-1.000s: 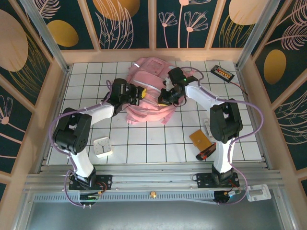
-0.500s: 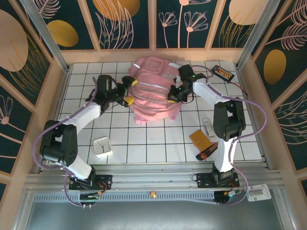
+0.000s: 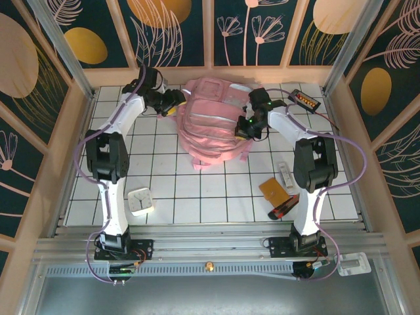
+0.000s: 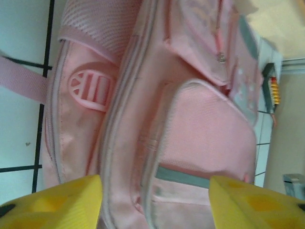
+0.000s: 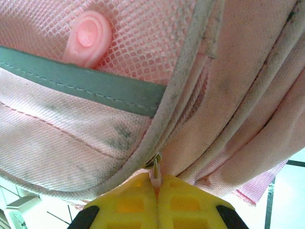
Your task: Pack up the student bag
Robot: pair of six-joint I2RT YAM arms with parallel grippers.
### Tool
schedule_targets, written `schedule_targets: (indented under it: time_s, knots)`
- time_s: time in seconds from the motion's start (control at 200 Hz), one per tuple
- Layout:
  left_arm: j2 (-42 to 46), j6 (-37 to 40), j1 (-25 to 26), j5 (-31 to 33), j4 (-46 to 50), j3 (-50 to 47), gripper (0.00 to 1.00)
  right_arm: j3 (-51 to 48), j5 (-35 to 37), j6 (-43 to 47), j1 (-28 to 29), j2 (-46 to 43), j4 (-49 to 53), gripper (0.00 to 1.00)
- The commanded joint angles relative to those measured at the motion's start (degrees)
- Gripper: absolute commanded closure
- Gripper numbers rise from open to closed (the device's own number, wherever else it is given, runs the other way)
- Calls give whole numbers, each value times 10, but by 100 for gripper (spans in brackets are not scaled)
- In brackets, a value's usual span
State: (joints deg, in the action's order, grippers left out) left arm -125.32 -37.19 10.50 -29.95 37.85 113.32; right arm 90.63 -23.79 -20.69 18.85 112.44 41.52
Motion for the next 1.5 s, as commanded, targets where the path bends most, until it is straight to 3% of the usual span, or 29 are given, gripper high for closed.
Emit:
schedule_targets:
  time_s: [0.0, 0.355, 0.615, 0.796, 0.861, 0.996, 1.186, 1.376, 1.496]
  knots:
    - [-25, 43, 7, -41, 53, 36, 47, -6, 23, 4, -2, -15, 19, 100]
    - [-96, 45, 45, -40, 60, 115, 50, -35, 32, -12, 5, -31, 16, 100]
    - [-123, 69, 48, 37, 115, 157, 50, -34, 32, -13, 4, -33, 16, 100]
    - [-139, 70, 52, 44, 138, 171, 51, -35, 21, -9, 6, -31, 14, 100]
    - [-145, 61, 57, 25, 127, 172, 61, -36, 18, -7, 8, -30, 14, 100]
    - [-152, 26, 77, -18, 90, 171, 100, -39, 17, -9, 13, -32, 12, 100]
    - [-119, -14, 102, -20, 52, 148, 100, -34, 15, -66, 31, -48, 0, 100]
    - [-48, -64, 103, -31, -22, 47, 100, -14, -9, -144, 59, -40, -24, 100]
    - [8, -107, 106, -27, -103, -54, 100, 59, -18, -153, 93, 6, -9, 100]
